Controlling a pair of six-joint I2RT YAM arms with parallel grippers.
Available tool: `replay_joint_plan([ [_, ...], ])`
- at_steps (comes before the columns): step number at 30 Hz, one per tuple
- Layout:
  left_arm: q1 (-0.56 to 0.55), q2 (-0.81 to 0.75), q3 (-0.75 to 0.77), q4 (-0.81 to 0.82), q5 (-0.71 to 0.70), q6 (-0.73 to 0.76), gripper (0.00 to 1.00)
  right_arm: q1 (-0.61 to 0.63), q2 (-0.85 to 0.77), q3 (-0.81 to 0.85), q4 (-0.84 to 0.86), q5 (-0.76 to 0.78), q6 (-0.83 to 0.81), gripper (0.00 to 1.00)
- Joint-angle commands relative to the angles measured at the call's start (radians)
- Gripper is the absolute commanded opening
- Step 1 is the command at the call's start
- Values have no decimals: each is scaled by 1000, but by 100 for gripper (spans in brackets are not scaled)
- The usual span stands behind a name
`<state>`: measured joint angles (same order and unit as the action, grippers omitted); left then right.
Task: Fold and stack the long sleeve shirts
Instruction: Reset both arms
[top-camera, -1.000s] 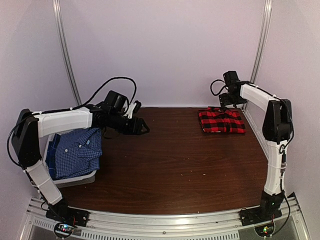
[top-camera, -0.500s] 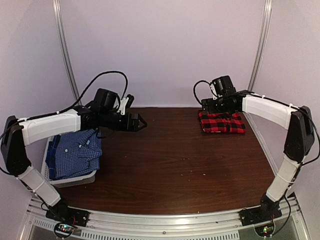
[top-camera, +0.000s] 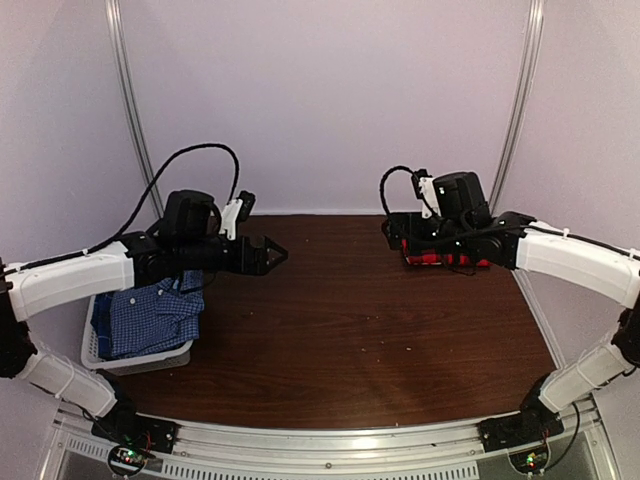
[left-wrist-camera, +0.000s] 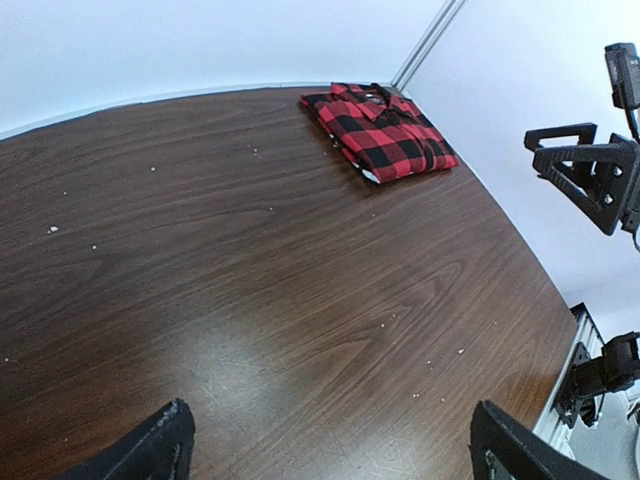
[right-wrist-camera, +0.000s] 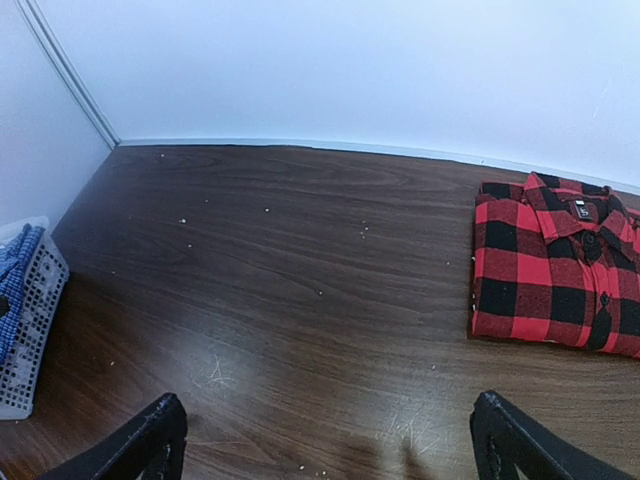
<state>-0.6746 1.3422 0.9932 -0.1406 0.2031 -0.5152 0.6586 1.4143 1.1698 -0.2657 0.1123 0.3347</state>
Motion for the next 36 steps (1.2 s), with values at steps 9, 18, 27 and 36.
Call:
replay_joint_plan([
  [9, -39, -23, -18, 106, -89, -24, 98, 8, -245, -225, 115, 49, 109, 100],
  [18, -39, 15, 24, 113, -142, -31, 98, 8, -323, -287, 179, 78, 132, 100],
  [27, -39, 39, 54, 114, -188, -17, 98, 9, -281, -248, 167, 129, 125, 100],
  [36, -39, 42, 65, 110, -237, -8, 98, 8, -278, -246, 191, 128, 116, 100],
])
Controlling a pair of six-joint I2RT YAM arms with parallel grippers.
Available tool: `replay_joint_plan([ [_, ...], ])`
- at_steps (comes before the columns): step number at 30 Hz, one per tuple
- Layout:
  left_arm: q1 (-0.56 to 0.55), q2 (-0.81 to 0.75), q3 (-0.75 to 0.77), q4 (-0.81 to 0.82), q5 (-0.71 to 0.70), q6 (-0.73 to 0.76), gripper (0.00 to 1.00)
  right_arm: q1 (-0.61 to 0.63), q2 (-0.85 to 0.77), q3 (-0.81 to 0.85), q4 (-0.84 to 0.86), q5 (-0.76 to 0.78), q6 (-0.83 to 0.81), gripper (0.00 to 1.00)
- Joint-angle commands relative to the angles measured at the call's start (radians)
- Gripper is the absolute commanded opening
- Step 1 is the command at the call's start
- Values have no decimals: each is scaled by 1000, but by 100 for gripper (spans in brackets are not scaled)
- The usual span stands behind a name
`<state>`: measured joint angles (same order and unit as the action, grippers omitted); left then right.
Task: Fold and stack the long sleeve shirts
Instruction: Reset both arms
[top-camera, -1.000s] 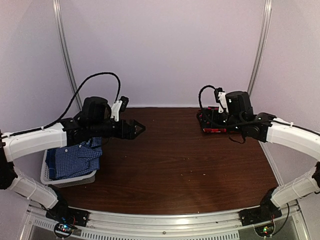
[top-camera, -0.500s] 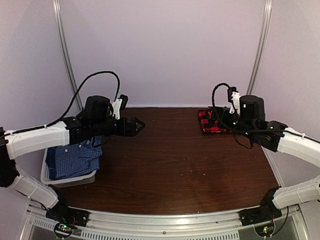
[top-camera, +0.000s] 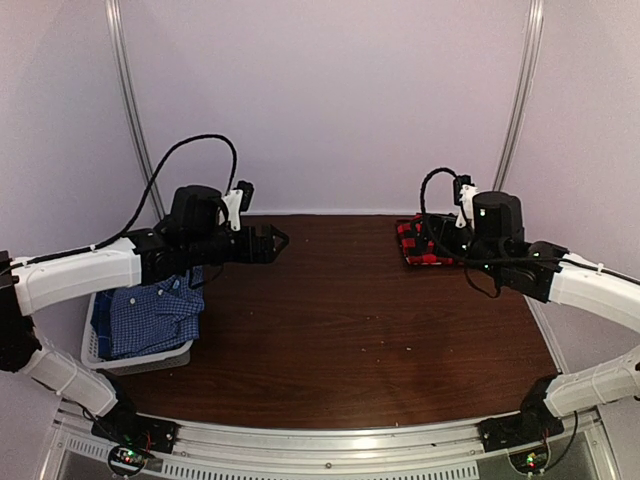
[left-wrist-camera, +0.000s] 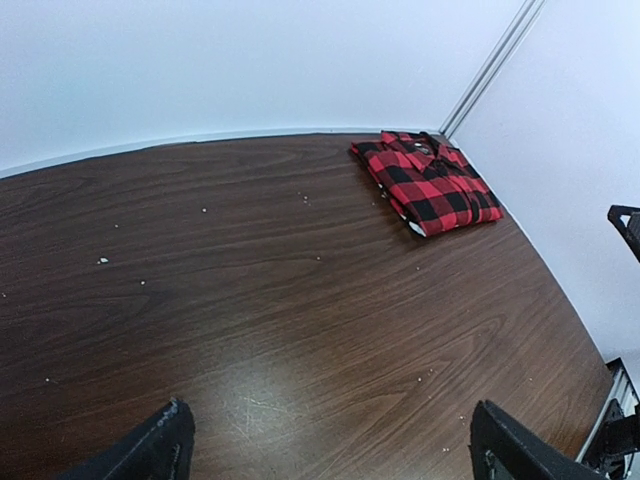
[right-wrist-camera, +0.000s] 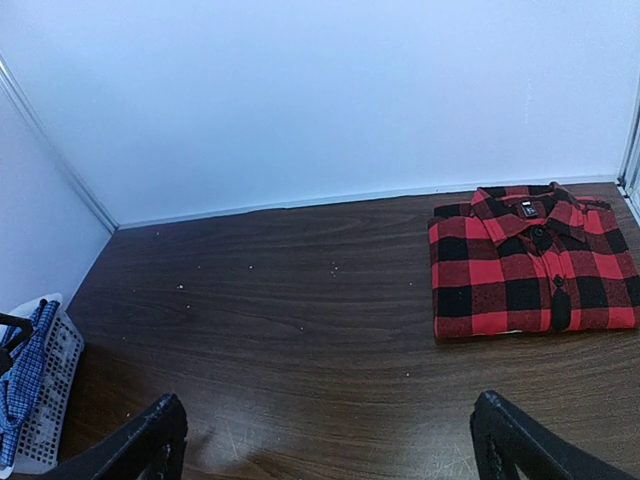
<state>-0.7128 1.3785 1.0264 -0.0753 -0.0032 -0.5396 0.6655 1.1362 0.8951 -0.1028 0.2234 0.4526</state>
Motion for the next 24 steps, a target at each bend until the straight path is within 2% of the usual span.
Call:
replay_joint_plan([
  [1, -1, 5, 32, 45, -34, 17, 98, 1, 2, 29, 27, 16, -3, 100],
  [24, -1, -2, 31, 43, -47, 10, 98, 2, -3, 37, 10, 25, -17, 100],
])
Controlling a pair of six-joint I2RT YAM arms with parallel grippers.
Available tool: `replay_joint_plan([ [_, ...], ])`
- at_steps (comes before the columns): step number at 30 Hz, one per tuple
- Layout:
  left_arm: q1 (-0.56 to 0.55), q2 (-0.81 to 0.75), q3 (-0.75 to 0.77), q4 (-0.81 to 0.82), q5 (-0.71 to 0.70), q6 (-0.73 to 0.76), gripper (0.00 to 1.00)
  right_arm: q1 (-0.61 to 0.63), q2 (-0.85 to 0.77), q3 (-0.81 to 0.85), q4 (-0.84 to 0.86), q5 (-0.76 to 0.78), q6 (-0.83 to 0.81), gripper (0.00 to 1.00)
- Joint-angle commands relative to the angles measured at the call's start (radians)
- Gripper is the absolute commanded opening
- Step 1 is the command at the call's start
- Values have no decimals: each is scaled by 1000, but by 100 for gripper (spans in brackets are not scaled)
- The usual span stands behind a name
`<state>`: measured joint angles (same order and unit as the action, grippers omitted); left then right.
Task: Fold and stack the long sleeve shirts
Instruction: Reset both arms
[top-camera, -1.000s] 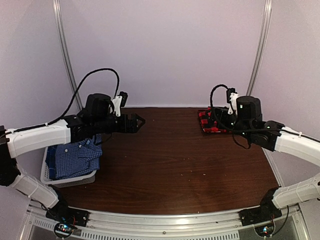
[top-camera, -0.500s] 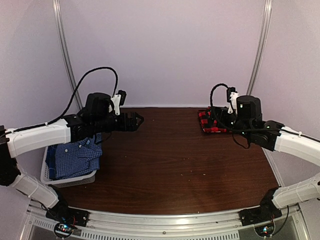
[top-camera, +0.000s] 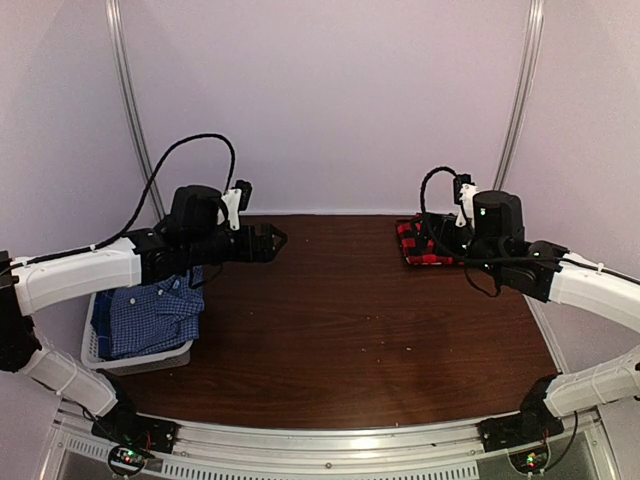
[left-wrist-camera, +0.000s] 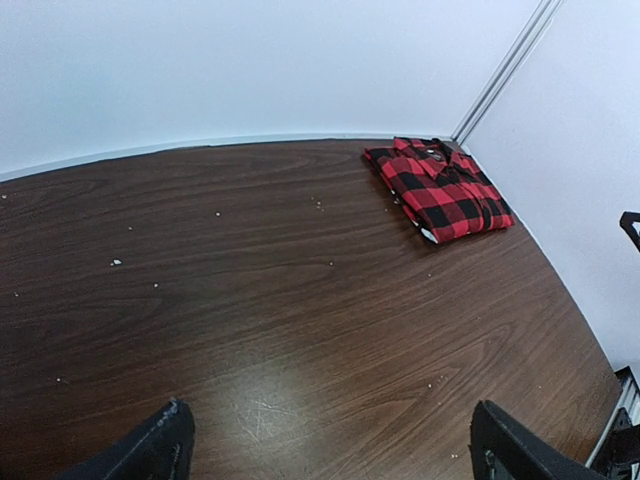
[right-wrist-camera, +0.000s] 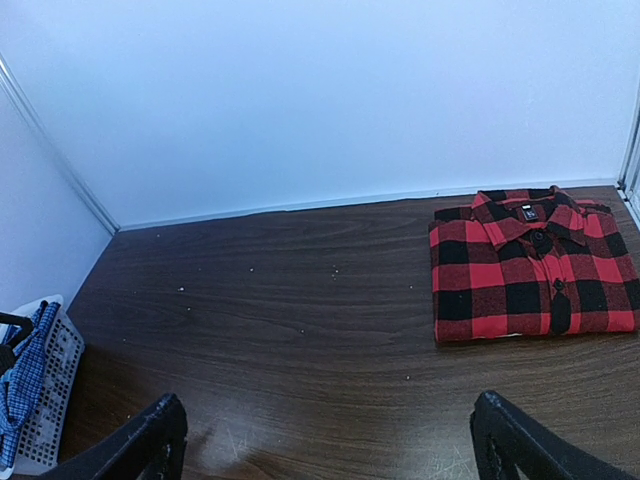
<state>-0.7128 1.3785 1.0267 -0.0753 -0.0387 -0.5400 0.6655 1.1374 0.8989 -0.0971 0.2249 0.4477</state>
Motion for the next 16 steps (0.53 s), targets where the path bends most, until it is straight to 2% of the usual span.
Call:
replay_joint_plan([
  [1, -1, -3, 30, 43, -13, 11, 98, 1, -4, 35, 4, 24, -12, 100],
  [16, -1, 8, 36, 40, -12, 20, 98, 2, 7, 39, 4, 25, -8, 100],
])
